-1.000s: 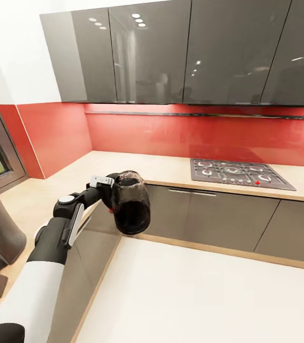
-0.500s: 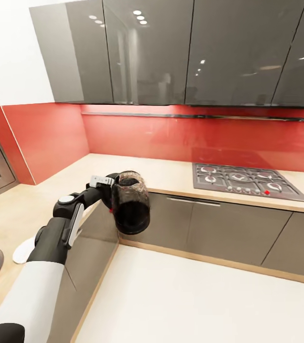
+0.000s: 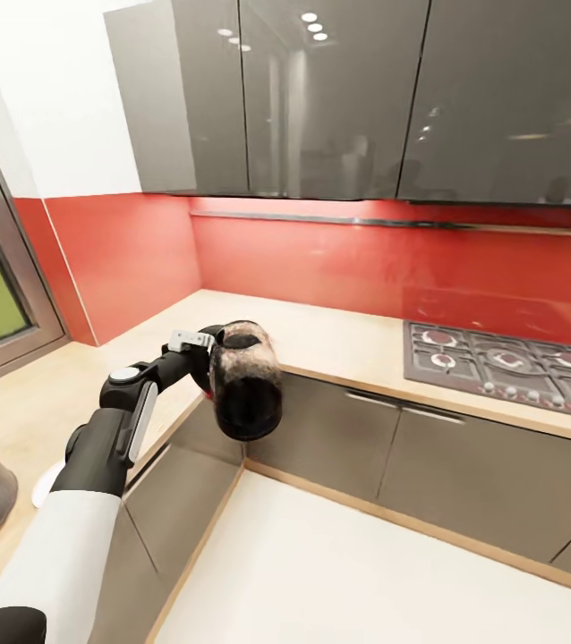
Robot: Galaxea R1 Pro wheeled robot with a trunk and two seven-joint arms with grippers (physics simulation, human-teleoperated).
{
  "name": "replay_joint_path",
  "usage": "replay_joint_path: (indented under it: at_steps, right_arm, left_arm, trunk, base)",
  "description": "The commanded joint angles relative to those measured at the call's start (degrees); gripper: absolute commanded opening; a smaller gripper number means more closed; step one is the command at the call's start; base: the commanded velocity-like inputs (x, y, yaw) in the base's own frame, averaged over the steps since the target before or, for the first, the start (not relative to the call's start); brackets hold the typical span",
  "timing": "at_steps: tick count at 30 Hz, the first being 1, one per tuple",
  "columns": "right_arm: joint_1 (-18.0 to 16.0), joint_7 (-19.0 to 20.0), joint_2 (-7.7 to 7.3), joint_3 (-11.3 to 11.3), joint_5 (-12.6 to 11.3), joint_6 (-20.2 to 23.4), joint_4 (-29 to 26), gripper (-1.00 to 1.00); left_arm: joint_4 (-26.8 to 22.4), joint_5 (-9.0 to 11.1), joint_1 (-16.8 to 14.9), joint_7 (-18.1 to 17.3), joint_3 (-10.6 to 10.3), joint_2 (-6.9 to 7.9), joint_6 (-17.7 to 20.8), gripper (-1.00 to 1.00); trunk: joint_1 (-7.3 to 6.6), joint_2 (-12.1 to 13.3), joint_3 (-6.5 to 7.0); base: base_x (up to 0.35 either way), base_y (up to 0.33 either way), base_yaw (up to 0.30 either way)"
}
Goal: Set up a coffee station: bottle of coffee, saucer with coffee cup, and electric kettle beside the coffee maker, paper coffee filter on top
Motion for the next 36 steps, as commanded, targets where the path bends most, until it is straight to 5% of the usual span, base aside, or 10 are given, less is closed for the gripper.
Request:
replay_joint_path:
  at_steps: [1,10,21,36]
  right_arm:
    - [-0.04,0.16,-0.02,-0.49,0.49,-0.21,0.06,1.00]
    - [-0.05,0.16,0.05,-0.45,0.51,-0.21,0.06,1.00]
    - [-0.05,0.16,0.06,-0.49,0.51,-0.21,0.06,1.00]
    - [-0.03,0.16,-0.01,-0.49,0.51,-0.21,0.06,1.00]
  left_arm:
    - [-0.06,-0.48,-0.07,-0.52,0.11,-0.04,0.18,-1.00]
    - [-0.06,-0.40,-0.07,-0.02,0.07,-0.08,0.18,-1.00]
    - [-0.88,-0.33,-0.34,10.10,0.01,-2.06,0.36,-1.00]
    - [-0.39,-0.24,-0.16,10.82,0.02,-2.14,0.15,-1.00]
  trunk:
    - [0.06,-0.13,-0.12]
    - [0.06,-0.13,-0.12]
    - [0.06,-0.13,-0.12]
    - [0.06,-0.13,-0.12]
  base:
    - [0.282,-0.159,0.278]
    - [0.281,-0.161,0.278]
    - [0.280,-0.162,0.278]
    - [0.283,-0.155,0.278]
